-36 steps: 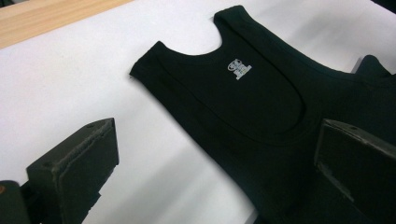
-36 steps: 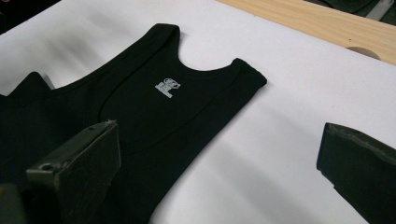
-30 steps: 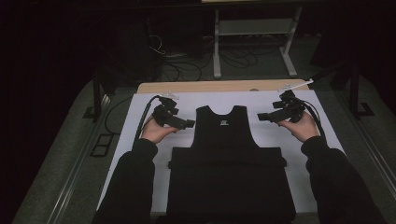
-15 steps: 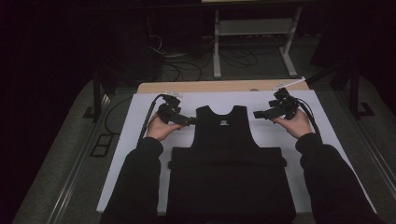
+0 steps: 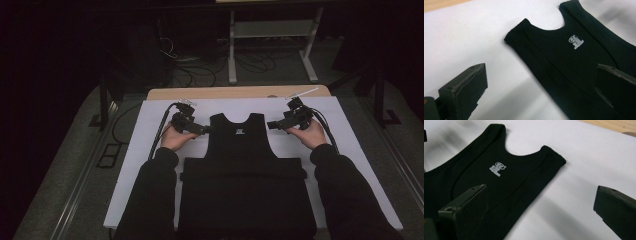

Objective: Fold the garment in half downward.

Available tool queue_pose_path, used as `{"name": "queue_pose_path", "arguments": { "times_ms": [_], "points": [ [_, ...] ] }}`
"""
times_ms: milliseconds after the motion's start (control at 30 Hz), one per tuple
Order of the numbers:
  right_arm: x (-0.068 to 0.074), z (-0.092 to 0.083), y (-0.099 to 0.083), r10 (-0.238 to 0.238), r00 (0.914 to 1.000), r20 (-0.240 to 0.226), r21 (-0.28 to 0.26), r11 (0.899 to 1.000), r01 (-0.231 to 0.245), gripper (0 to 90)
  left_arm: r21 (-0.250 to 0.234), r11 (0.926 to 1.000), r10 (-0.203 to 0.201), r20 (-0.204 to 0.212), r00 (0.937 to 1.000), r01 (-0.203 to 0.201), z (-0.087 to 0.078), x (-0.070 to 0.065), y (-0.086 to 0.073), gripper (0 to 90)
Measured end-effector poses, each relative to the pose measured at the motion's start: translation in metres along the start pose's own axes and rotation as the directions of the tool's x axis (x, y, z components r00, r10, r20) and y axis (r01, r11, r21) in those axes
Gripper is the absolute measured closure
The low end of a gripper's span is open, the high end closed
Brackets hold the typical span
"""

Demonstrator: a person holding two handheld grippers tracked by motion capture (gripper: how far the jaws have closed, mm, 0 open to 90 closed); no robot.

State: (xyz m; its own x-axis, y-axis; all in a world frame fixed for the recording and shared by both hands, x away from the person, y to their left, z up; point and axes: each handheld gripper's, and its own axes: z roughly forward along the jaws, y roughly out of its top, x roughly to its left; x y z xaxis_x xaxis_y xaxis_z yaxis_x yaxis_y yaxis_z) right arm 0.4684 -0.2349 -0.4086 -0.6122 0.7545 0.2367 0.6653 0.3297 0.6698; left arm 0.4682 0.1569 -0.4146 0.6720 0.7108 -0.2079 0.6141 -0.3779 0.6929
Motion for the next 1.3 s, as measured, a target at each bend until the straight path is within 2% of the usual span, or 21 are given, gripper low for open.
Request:
{"name": "queue_pose_path", "arguments": {
  "times_ms": [133,233,367,667,767,867,900,1000,1067,1167,1300],
  "points": [
    [0.000,0.006,-0.001,-0.005,1.0000,-0.003,0.013,1.000,0.005,0.0,0.003,1.0000,-0.005,0.000,1.0000,0.005,0.007,0.001,-0.002,0.0],
    [0.001,0.011,-0.003,0.009,0.9999,-0.015,0.014,1.000,-0.009,0.0,0.000,0.9999,-0.014,0.007,0.9999,0.014,0.011,0.000,-0.003,0.0],
    [0.005,0.020,-0.004,-0.001,0.9999,-0.015,0.030,1.000,0.002,0.0,0.016,0.9999,-0.003,0.014,0.9999,0.003,0.018,-0.003,-0.005,0.0],
    [0.011,0.034,-0.007,-0.006,0.9999,-0.015,0.035,0.999,0.006,4.6,0.025,0.9996,-0.010,0.021,0.9997,0.009,0.029,-0.003,-0.008,0.0],
    [0.010,0.037,-0.008,0.004,0.9999,-0.014,0.031,1.000,-0.003,7.9,0.013,0.9995,-0.030,0.030,0.9991,0.030,0.033,-0.005,-0.009,0.0],
    [0.009,0.037,-0.008,0.014,0.9998,-0.013,0.024,1.000,-0.013,12.8,0.023,0.9995,-0.021,0.035,0.9992,0.020,0.035,-0.006,-0.009,0.0],
    [0.009,0.038,-0.009,0.017,0.9998,-0.014,0.021,1.000,-0.017,13.5,0.016,0.9994,-0.030,0.041,0.9987,0.030,0.037,-0.007,-0.010,0.5],
    [0.011,0.040,-0.009,0.015,0.9999,-0.002,0.028,1.000,-0.015,16.6,0.026,0.9995,-0.018,0.042,0.9990,0.017,0.037,-0.007,-0.009,4.2],
    [0.011,0.041,-0.009,0.011,0.9999,0.005,0.023,1.000,-0.011,19.0,0.004,0.9995,-0.032,0.043,0.9985,0.032,0.038,-0.009,-0.009,7.6],
    [0.011,0.043,-0.009,0.017,0.9998,0.013,0.022,1.000,-0.017,23.6,-0.003,0.9994,-0.034,0.035,0.9988,0.034,0.037,-0.009,-0.008,13.4],
    [0.010,0.045,-0.010,0.024,0.9995,0.020,0.027,0.999,-0.025,29.1,-0.005,0.9989,-0.047,0.031,0.9984,0.047,0.037,-0.006,-0.008,14.9]
  ]
}}
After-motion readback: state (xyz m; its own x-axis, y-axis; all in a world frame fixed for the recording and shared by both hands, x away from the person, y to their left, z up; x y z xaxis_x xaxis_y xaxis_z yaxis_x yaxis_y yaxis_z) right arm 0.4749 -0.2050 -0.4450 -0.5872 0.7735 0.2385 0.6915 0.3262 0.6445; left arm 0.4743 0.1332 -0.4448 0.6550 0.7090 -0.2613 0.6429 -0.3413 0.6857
